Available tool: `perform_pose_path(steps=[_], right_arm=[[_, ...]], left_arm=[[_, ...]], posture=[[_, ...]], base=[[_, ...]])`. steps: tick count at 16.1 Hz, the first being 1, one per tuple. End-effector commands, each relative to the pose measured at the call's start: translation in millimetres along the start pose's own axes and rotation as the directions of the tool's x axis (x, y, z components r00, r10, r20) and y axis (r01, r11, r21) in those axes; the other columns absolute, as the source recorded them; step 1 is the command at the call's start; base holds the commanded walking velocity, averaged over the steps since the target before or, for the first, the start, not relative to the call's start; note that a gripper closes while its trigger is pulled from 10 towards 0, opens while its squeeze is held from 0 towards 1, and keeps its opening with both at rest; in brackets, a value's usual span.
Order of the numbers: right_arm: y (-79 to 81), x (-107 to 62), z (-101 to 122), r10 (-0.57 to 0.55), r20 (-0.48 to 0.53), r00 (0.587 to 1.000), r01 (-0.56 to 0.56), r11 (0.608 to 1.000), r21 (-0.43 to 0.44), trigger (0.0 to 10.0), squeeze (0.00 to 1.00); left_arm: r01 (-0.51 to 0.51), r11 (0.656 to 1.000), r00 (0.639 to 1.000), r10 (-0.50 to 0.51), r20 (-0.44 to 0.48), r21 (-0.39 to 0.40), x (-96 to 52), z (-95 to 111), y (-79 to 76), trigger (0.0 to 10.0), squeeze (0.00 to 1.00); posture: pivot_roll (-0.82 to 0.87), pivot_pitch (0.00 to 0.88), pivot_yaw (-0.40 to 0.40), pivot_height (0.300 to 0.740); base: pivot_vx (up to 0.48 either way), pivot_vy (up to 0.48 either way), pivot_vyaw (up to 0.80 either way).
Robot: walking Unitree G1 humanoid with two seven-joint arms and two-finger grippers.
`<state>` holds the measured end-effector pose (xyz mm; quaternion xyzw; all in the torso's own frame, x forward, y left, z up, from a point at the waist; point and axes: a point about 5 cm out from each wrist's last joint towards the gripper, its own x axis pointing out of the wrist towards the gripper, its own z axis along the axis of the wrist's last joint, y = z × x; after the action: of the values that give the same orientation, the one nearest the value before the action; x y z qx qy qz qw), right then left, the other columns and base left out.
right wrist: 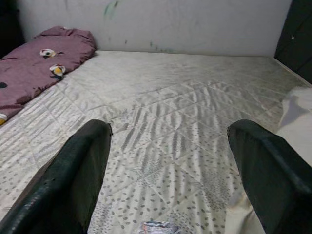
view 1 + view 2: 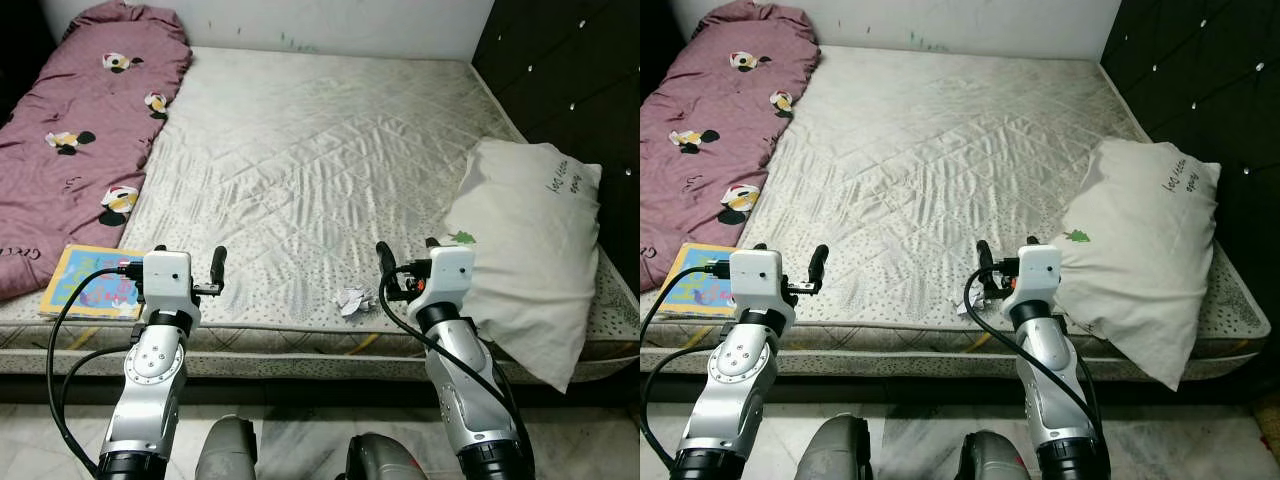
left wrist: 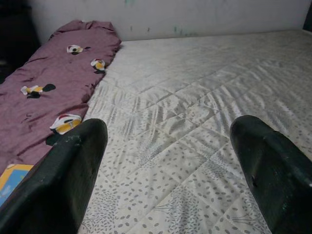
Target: Clean up the room
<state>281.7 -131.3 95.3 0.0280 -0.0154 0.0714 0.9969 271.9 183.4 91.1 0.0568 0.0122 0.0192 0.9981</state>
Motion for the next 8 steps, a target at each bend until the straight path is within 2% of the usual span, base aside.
perform_pose_path(steps=[1, 3, 5, 8], right_arm=[[-0.2, 0.9, 3.6, 0.010, 0.003, 1.000, -0.010, 1.000, 0.009, 10.0, 0.00], [1.1, -0.4, 1.9, 0.017, -0.010, 1.000, -0.017, 1.000, 0.009, 10.0, 0.00], [1.8, -1.7, 2.5, 0.024, -0.017, 1.000, -0.024, 1.000, 0.009, 10.0, 0.00], [1.6, -1.8, 2.9, 0.026, -0.023, 0.999, -0.025, 1.000, 0.011, 10.0, 0.00]], left_arm=[[0.008, 1.000, 1.000, -0.008, 0.005, -0.013, 0.2, 4.1, -1.0, 10.0, 0.00], [0.012, 1.000, 1.000, -0.011, 0.004, -0.015, -0.3, 4.9, -2.3, 10.0, 0.00], [0.013, 1.000, 1.000, -0.014, -0.005, -0.022, -1.1, 5.3, -3.5, 10.0, 0.00], [0.005, 0.999, 1.000, -0.005, -0.011, -0.032, -0.8, 5.8, -3.8, 10.0, 0.00]], posture=[[0.00, 0.000, -0.065, 0.675], [0.00, 0.000, -0.066, 0.671], [-0.01, 0.000, -0.068, 0.641], [-0.01, 0.000, -0.071, 0.621]], base=[[0.000, 0.000, 0.00], [0.000, 0.000, 0.00], [0.000, 0.000, 0.00], [0.000, 0.000, 0.00]])
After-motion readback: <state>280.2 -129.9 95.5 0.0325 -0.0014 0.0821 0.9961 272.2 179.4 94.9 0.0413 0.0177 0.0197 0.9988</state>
